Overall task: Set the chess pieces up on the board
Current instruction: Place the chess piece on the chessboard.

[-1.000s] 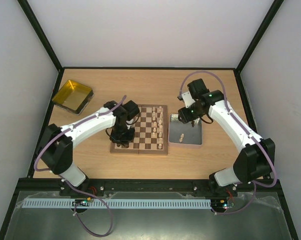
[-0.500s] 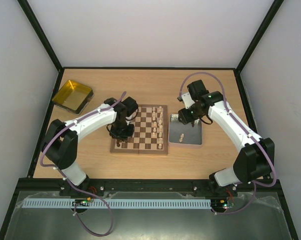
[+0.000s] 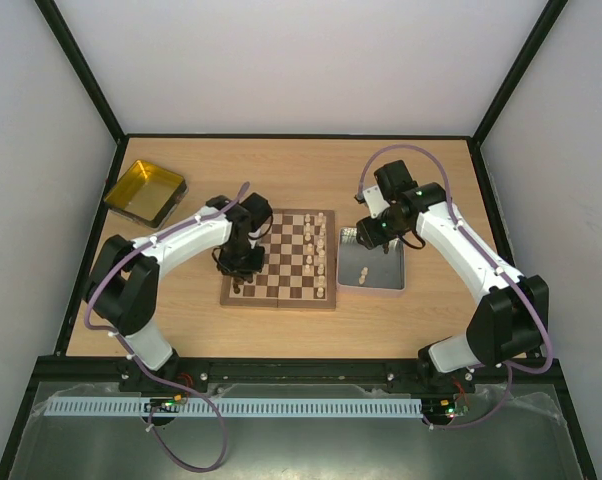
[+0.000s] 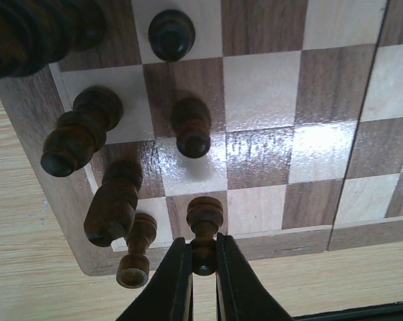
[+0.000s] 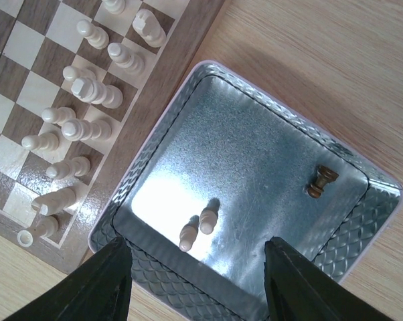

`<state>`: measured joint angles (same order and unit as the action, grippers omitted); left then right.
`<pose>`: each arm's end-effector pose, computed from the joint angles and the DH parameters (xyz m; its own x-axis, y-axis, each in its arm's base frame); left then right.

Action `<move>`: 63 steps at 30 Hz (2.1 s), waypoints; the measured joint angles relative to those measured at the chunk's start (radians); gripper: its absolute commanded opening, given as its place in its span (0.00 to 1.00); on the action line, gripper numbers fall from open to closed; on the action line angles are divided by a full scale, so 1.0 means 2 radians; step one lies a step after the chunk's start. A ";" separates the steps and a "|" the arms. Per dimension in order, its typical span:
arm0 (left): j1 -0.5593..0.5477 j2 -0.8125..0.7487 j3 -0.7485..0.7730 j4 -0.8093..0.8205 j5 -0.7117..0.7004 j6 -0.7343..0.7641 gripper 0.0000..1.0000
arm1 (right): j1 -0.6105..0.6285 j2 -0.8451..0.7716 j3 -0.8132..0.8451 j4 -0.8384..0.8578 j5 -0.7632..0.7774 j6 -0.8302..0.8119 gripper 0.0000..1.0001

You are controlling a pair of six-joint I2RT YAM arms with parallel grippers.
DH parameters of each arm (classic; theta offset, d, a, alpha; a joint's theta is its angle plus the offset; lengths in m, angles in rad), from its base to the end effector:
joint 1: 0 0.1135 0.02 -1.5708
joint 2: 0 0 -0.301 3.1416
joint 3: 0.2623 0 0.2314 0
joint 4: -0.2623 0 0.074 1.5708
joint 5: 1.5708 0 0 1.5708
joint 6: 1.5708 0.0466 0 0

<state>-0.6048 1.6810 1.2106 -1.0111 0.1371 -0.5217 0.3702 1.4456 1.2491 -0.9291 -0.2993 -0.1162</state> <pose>0.2351 -0.1703 0.2452 -0.9960 0.0884 -0.0095 0.0887 0.9827 -0.1625 0.2415 0.1085 0.3204 -0.7819 -0.4223 -0.4586 -0.5585 0.8013 0.2144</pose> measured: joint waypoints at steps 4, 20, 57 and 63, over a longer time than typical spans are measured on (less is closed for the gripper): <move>0.003 0.000 -0.010 0.003 0.000 0.002 0.02 | 0.000 0.000 -0.003 0.000 0.000 -0.001 0.52; 0.005 0.012 -0.016 0.009 -0.004 0.010 0.04 | 0.000 -0.001 -0.011 0.000 0.000 -0.004 0.52; 0.005 0.025 0.001 0.011 -0.012 0.013 0.14 | 0.000 -0.007 -0.018 0.000 0.001 -0.010 0.52; 0.005 0.025 0.001 0.011 -0.013 0.014 0.15 | -0.001 -0.007 -0.018 0.000 0.001 -0.011 0.52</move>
<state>-0.5949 1.7317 1.2133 -0.9894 0.1116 -0.4942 0.3683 1.4319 1.2137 -0.9291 -0.2981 -0.1390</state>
